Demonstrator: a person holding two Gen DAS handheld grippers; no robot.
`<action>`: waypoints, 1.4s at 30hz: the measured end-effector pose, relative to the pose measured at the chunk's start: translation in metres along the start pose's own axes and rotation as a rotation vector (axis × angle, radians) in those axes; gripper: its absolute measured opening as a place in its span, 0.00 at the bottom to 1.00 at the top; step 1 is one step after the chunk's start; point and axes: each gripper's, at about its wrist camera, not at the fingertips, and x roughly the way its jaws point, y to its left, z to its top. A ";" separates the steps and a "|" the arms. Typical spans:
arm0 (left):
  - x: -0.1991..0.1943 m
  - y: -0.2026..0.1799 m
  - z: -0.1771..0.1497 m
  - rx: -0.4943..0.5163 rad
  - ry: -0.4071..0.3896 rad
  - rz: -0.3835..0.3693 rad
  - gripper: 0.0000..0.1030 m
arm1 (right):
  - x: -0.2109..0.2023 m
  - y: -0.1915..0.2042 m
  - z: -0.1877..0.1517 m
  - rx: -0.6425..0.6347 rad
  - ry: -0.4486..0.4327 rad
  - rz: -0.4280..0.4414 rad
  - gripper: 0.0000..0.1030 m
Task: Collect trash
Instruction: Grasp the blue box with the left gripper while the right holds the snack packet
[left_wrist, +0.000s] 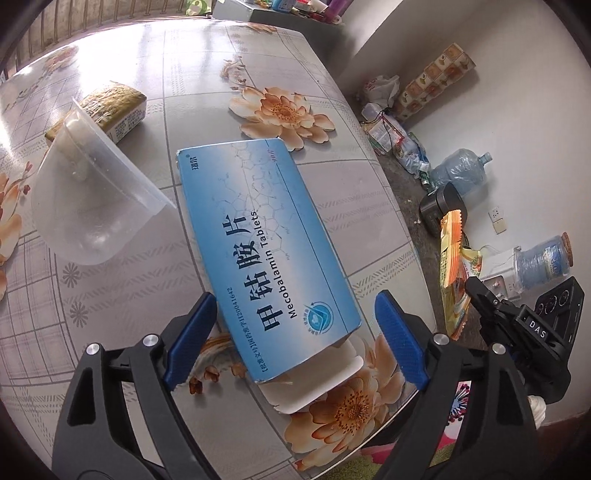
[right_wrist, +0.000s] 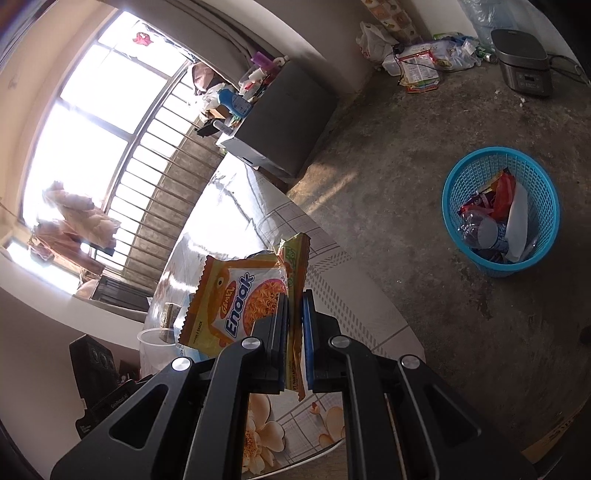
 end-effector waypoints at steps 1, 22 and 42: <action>0.001 -0.004 0.000 0.001 -0.005 0.008 0.81 | 0.000 -0.001 0.000 0.002 0.001 0.001 0.08; 0.016 -0.046 -0.020 0.388 -0.075 0.160 0.79 | -0.008 -0.028 -0.002 0.051 -0.022 0.010 0.08; -0.045 -0.004 -0.054 0.357 0.055 -0.010 0.81 | -0.003 -0.021 -0.007 0.032 0.002 0.016 0.08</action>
